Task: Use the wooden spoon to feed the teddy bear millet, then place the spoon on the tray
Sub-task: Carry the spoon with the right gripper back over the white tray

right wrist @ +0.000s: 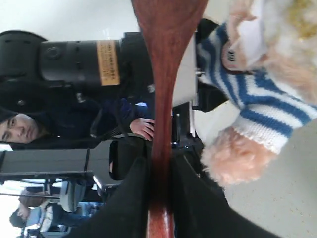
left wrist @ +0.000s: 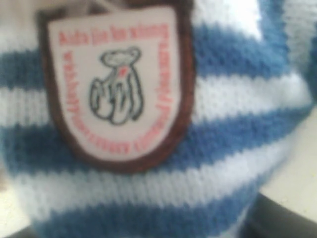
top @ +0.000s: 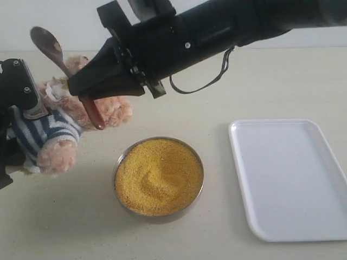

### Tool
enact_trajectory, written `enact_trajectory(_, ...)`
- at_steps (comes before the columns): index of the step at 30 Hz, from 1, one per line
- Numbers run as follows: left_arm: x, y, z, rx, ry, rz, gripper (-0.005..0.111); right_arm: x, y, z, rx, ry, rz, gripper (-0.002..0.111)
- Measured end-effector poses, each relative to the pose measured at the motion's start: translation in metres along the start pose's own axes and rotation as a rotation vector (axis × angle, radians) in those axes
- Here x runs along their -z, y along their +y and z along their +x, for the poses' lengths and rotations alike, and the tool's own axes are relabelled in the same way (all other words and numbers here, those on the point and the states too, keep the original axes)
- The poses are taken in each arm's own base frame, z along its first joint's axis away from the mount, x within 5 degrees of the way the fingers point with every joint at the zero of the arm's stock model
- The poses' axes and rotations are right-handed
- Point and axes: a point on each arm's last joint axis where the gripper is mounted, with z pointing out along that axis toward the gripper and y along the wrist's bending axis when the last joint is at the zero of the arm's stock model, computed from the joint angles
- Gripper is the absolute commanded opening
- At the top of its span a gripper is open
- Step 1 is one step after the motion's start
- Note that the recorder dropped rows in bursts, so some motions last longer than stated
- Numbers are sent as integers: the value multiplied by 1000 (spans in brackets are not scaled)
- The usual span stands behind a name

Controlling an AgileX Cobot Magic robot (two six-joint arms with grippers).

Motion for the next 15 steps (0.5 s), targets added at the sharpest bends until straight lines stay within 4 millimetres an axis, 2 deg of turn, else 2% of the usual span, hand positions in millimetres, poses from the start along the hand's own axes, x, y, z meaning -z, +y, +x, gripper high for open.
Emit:
enact_trajectory(4,0,0,-1,0,-6,-5,4,14,30,6,151,29,52,0)
enact_trajectory(7,0,0,-1,0,-6,-5,4,26,41,17,244,119,187,0)
enact_trajectory(10,0,0,-1,0,-6,-5,4,40,41,27,268,206,382,0)
enact_trajectory(15,0,0,-1,0,-6,-5,4,68,23,37,200,332,783,0)
